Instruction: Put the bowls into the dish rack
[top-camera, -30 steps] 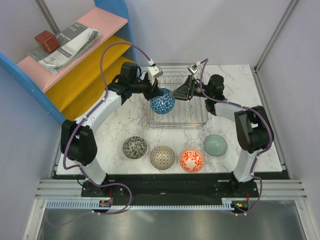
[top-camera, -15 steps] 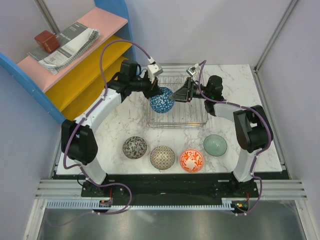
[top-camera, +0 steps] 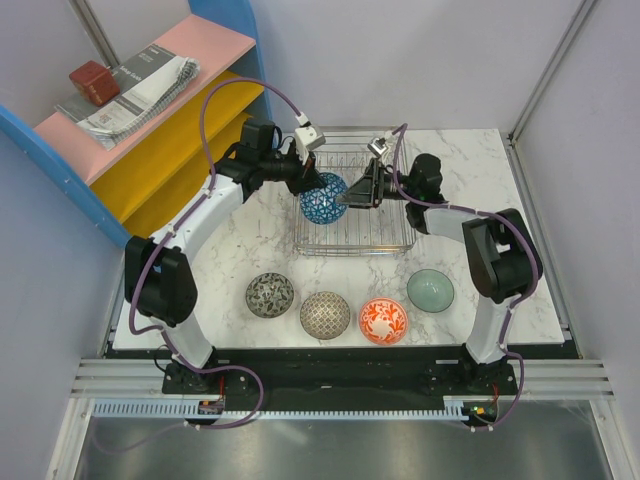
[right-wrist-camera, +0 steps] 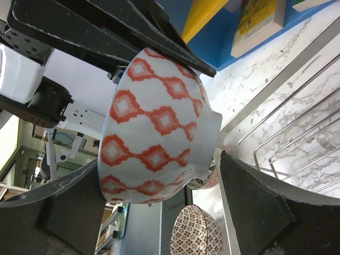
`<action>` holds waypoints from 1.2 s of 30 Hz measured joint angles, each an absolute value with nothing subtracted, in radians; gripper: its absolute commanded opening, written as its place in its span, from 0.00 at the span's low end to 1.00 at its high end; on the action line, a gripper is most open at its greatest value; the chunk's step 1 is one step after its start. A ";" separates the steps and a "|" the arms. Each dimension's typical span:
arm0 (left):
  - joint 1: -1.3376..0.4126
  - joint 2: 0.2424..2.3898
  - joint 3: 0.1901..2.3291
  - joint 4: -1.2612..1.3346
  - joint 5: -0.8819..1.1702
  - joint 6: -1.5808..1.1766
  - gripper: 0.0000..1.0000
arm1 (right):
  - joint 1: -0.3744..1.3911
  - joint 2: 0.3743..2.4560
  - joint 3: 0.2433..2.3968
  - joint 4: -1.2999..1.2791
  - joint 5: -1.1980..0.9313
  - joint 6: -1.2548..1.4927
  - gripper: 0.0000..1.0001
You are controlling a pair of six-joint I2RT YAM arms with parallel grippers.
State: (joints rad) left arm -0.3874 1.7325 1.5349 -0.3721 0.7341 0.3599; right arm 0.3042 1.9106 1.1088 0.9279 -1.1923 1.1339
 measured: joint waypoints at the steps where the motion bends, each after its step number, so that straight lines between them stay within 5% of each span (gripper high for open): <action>1: -0.387 1.733 1.535 -0.372 0.735 0.360 0.02 | 0.306 1.912 1.109 0.928 -1.193 1.137 0.83; 11: -0.387 1.740 1.540 -0.367 0.740 0.360 0.02 | 0.303 1.932 1.102 1.047 -1.201 1.245 0.75; 26: -0.389 1.746 1.545 -0.368 0.725 0.338 0.02 | 0.290 1.993 1.090 1.259 -1.199 1.441 0.16; 31: -0.389 1.766 1.555 -0.364 0.734 0.338 0.19 | 0.284 1.995 1.089 1.244 -1.197 1.420 0.01; 36: -0.387 1.787 1.558 -0.362 0.743 0.340 0.33 | 0.276 1.993 1.089 1.154 -1.196 1.327 0.00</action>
State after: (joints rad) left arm -0.3874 1.7874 1.5578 -0.3622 0.7429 0.3401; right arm 0.2760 1.9934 1.0889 1.1538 -1.1961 1.3266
